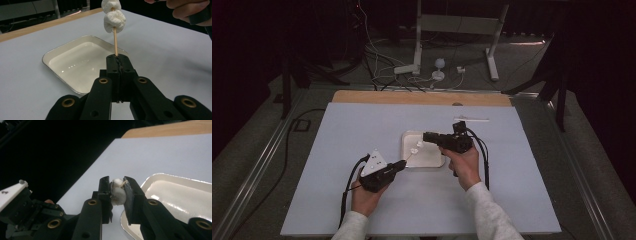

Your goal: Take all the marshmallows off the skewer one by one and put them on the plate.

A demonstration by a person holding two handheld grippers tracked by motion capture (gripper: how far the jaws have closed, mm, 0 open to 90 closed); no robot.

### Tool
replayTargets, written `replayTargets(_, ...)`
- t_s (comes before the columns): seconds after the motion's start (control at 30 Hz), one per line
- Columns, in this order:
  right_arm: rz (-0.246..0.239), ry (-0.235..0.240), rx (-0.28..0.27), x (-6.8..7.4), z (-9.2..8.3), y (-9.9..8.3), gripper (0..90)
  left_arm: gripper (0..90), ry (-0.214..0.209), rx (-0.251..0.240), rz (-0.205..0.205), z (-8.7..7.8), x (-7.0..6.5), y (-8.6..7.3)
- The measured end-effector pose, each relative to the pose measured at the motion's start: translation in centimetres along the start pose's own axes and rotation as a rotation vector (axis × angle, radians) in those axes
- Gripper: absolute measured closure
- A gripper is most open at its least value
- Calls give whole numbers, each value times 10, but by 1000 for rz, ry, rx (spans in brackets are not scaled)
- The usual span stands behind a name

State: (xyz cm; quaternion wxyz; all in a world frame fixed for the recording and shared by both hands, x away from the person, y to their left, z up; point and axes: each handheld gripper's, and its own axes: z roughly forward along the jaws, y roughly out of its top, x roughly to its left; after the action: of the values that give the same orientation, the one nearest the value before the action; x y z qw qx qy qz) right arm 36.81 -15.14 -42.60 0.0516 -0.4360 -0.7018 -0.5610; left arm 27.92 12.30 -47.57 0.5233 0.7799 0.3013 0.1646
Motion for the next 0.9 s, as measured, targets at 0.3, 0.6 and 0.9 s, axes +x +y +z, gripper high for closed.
replayTargets(0.3, 28, -123, -178, -14, -40, 20, 818, 900, 24, 32, -14, -11, 8, -9)
replayTargets(0.6, -22, -146, -141, -18, -47, 17, 810, 900, 50, -14, -81, -16, 17, -7)
replayTargets(0.9, -62, -192, -74, -19, -27, 11, 799, 900, 57, -13, -93, -15, 19, -8)
